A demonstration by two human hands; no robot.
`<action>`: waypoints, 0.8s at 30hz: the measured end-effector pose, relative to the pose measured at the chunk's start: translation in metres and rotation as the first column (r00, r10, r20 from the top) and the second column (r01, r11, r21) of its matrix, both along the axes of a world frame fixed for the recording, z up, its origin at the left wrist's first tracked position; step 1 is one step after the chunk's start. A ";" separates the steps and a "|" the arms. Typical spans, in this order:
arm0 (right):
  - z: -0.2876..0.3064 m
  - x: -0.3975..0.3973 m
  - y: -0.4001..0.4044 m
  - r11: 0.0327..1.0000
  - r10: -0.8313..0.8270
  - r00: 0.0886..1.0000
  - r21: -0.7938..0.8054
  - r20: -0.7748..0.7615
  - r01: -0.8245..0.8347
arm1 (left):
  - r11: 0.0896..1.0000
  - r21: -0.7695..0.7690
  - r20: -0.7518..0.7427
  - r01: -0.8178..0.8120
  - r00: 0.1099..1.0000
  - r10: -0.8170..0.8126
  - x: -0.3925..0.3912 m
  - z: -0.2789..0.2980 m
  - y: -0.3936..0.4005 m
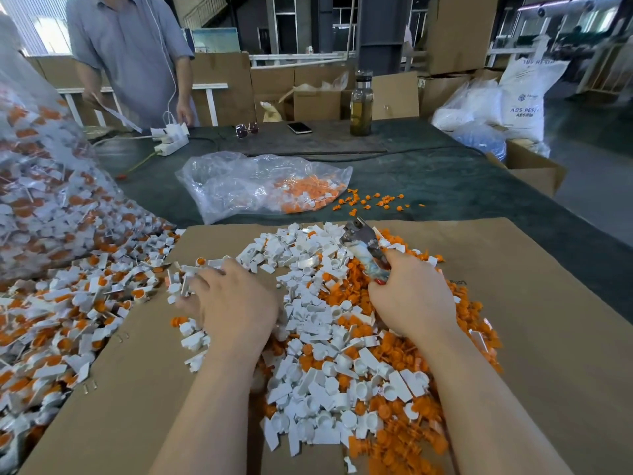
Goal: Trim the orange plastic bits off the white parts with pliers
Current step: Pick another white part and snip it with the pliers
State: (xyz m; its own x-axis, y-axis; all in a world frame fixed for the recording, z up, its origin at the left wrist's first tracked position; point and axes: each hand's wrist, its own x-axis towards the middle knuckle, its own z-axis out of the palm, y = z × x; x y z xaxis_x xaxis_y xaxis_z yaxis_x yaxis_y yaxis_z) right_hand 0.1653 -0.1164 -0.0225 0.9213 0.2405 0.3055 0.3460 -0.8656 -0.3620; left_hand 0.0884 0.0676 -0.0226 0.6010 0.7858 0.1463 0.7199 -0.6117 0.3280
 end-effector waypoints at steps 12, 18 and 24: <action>0.000 0.000 -0.002 0.999 -0.031 0.998 -0.035 -0.050 0.029 | 0.917 -0.372 -0.118 -0.143 0.987 0.106 0.012 -0.001 0.008; 0.001 0.000 -0.002 0.999 -0.039 0.998 -0.035 -0.056 0.037 | 0.940 -0.341 -0.088 0.018 0.995 -0.051 0.012 -0.001 -0.009; 0.000 0.000 -0.003 0.999 -0.047 0.998 -0.021 -0.044 0.046 | 0.971 -0.199 0.053 -0.132 0.988 0.145 0.001 0.002 0.001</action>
